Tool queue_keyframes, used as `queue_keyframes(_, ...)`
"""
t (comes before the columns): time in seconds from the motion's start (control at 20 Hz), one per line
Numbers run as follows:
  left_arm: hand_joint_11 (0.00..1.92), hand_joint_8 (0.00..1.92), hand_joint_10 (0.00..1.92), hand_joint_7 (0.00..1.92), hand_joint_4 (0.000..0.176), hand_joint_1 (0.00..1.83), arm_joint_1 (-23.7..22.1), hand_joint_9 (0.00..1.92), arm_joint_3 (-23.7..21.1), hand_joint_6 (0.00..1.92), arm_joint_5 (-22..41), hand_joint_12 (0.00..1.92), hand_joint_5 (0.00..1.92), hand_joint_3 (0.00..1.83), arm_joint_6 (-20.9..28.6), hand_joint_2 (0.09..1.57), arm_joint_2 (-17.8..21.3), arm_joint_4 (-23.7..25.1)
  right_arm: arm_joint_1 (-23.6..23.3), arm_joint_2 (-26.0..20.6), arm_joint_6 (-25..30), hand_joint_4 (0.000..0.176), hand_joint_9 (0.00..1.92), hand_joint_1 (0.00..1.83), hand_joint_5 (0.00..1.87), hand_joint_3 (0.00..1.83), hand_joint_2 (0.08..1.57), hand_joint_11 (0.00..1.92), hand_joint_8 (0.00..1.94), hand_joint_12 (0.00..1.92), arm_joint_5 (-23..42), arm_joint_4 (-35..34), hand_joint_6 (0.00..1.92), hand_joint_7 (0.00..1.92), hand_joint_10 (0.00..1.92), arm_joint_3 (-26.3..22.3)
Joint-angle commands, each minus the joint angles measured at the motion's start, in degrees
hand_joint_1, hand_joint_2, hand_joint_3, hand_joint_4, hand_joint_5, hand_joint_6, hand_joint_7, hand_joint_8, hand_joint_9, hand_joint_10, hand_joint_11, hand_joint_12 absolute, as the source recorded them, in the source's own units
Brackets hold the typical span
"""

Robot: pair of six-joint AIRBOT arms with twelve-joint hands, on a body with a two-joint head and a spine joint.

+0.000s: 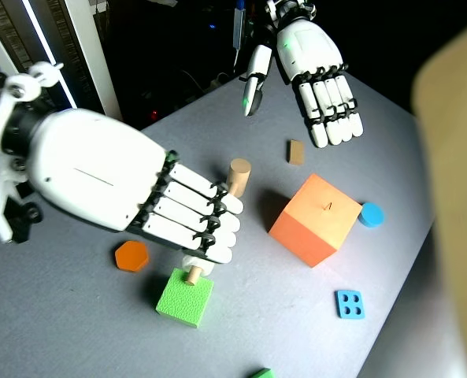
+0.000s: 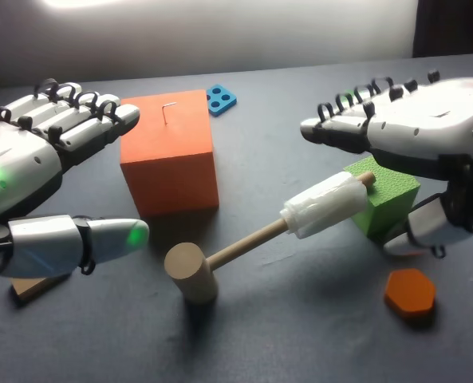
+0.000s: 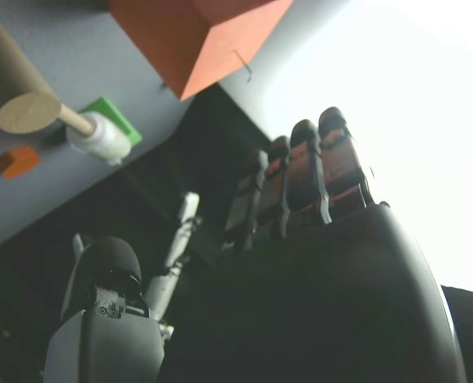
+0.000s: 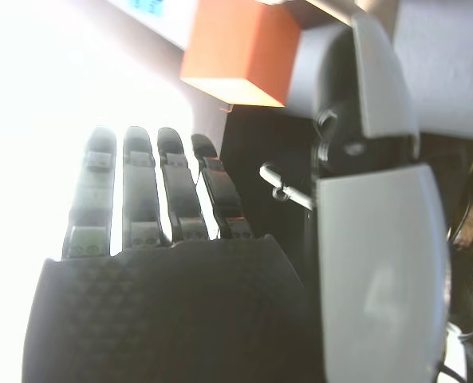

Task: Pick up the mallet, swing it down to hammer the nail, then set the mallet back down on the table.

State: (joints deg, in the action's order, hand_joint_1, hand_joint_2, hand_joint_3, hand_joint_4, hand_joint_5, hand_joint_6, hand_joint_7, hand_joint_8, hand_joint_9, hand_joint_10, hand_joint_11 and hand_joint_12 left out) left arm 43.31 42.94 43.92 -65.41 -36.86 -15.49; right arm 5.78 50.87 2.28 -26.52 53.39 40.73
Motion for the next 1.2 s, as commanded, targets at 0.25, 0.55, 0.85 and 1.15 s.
queue_keyframes(0.25, 0.0, 0.0, 0.0, 0.0, 0.0, 0.0, 0.6, 0.0, 1.6, 0.0, 1.0, 0.0, 0.0, 0.02, 4.9, 1.16, 0.4, 6.3, -0.4, 6.7, -3.0, 0.0, 0.0, 1.38, 0.0, 0.0, 0.96, 0.0, 0.0, 0.0, -1.2, 0.7, 0.0, 0.0, 0.0, 6.1)
queue_keyframes(0.55, 0.0, 0.0, 0.0, 0.0, 0.0, 0.0, 3.1, 0.0, 5.1, 0.0, 3.2, 0.0, 0.0, 0.02, 8.5, 1.17, -3.9, 9.6, 1.2, 13.2, -3.6, 0.0, 0.0, 1.25, 0.0, 0.0, 0.96, 0.0, 0.0, 0.0, -2.6, 0.7, 0.0, 0.0, 0.0, 10.8)
queue_keyframes(0.85, 0.0, 0.0, 0.0, 0.0, 0.0, 0.0, 3.0, 0.0, 8.0, 0.0, 3.5, 0.0, 0.01, 0.01, 8.1, 1.16, -7.4, 8.8, 3.9, 18.1, -4.6, 0.0, 0.0, 1.21, 0.0, 0.0, 0.97, 0.03, 0.0, 0.01, -2.1, 0.6, 0.0, 0.0, 0.0, 14.7)
queue_keyframes(1.15, 0.0, 0.0, 0.0, 0.0, 0.0, 0.0, 2.2, 0.0, 9.6, 0.0, 3.5, 0.0, 0.0, 0.01, 4.7, 1.16, -8.5, 5.8, 5.7, 21.8, -5.5, 0.0, 0.0, 1.2, 0.0, 0.0, 0.96, 0.03, 0.0, 0.02, -0.2, 0.6, 0.0, 0.0, 0.0, 18.4)
